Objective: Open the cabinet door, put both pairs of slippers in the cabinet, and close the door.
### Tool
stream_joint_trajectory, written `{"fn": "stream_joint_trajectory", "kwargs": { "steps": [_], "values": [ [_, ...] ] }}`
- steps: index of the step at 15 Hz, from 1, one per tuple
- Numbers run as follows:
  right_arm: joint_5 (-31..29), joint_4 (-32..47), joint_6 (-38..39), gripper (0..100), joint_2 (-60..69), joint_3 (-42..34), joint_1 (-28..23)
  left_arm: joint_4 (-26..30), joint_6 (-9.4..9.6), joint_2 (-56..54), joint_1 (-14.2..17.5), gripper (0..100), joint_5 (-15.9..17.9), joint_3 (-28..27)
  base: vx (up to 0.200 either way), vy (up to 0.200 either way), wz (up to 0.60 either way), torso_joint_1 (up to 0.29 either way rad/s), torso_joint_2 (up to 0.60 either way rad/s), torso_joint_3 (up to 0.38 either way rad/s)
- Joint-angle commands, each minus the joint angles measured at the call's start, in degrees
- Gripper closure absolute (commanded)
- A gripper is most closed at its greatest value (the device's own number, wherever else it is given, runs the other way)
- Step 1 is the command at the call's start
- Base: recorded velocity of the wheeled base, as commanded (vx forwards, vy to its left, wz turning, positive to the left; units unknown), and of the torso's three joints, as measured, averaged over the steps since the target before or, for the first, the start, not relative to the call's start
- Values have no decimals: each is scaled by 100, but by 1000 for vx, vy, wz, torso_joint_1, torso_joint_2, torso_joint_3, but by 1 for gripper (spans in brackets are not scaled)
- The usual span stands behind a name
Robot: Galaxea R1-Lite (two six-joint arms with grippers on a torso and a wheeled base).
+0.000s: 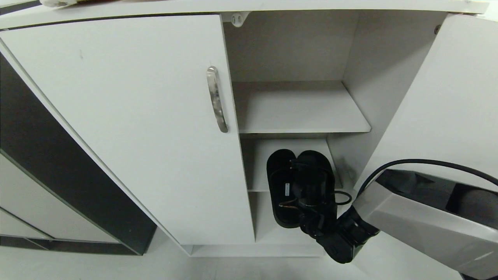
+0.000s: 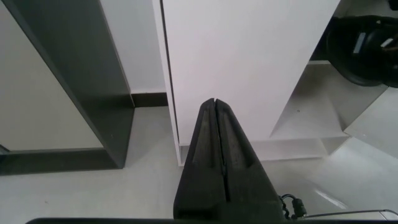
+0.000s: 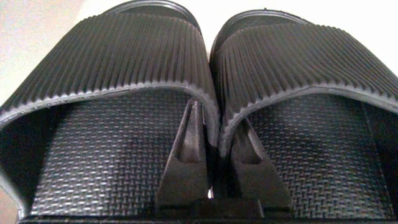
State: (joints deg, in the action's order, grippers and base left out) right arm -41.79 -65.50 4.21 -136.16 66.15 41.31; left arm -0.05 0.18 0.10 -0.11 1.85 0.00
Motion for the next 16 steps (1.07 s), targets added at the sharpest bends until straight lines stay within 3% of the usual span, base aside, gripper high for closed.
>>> {"fn": "stream_joint_trajectory", "kwargs": {
  "steps": [1, 10, 16],
  "values": [
    [162, 371, 1, 100, -280, 575, -220, -4, -1, 8, 2, 100, -1, 0, 0, 0, 0, 0, 0, 0],
    [479, 1909, 10, 100, -957, 2939, -686, -4, 17, 8, 2, 100, -1, 0, 0, 0, 0, 0, 0, 0],
    [470, 2279, 10, 100, -1220, 3581, -800, -4, 17, 8, -7, 100, -1, 0, 0, 0, 0, 0, 0, 0]
  ]
}}
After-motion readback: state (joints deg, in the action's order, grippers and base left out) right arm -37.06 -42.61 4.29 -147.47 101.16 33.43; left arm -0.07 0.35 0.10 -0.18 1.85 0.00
